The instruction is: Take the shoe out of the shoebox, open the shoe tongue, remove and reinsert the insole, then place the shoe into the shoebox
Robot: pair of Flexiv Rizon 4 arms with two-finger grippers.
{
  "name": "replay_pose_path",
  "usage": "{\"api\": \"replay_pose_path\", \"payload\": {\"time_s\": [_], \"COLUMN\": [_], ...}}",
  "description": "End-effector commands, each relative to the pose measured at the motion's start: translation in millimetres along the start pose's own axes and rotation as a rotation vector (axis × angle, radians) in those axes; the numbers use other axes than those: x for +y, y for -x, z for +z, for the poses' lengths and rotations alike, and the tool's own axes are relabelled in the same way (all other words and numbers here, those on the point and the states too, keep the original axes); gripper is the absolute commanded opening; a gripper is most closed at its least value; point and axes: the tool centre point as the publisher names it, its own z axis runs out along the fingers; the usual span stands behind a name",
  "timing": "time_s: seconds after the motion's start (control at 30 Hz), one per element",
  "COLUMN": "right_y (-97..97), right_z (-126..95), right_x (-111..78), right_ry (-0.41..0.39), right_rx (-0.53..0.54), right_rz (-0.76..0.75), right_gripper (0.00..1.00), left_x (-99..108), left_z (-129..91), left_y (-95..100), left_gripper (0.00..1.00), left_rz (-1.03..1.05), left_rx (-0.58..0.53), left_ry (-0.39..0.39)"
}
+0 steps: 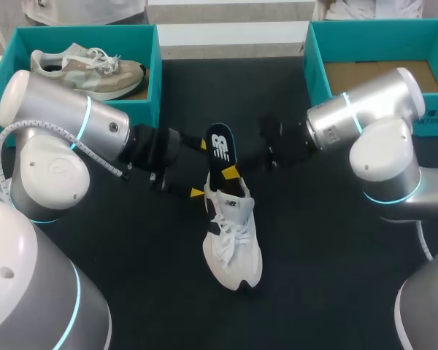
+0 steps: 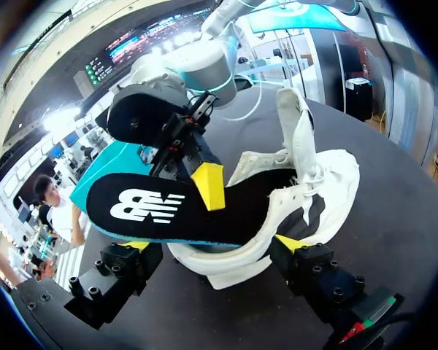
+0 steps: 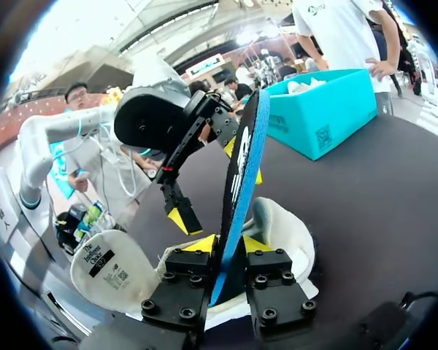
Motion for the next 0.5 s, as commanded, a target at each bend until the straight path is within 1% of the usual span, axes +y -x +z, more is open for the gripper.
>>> {"api": "replay_pose_path", "payload": {"time_s": [0.03, 0.17, 0.33, 0.43, 0.5], "right_y": [12.9, 7.2, -9.6, -20.2, -26.0], "right_z": [10, 8, 4, 7, 10], "right_x": [4.4, -3.7, -19.5, -31.8, -38.6], "right_ry": [-0.012, -0.045, -0.035, -0.070, -0.064], "right_rx": [0.022, 0.033, 0.034, 0.038, 0.048], "right_rz": [0.000, 0.055, 0.121, 0.162, 0.184], "right_gripper": [0.00, 0.00, 0.00, 0.00, 0.00], "left_x": [-1, -1, -1, -1, -1], "left_z": [1, 1, 1, 1, 1], "left_y": [0.1, 0.1, 0.1, 0.1, 0.1], "left_gripper": [1.00, 1.00, 1.00, 1.00, 1.00], "left_rz": [0.000, 0.000, 0.000, 0.000, 0.000], "left_rx": [0.002, 0.002, 0.002, 0.002, 0.002], "left_ry": [0.005, 0.005, 0.005, 0.005, 0.005]}}
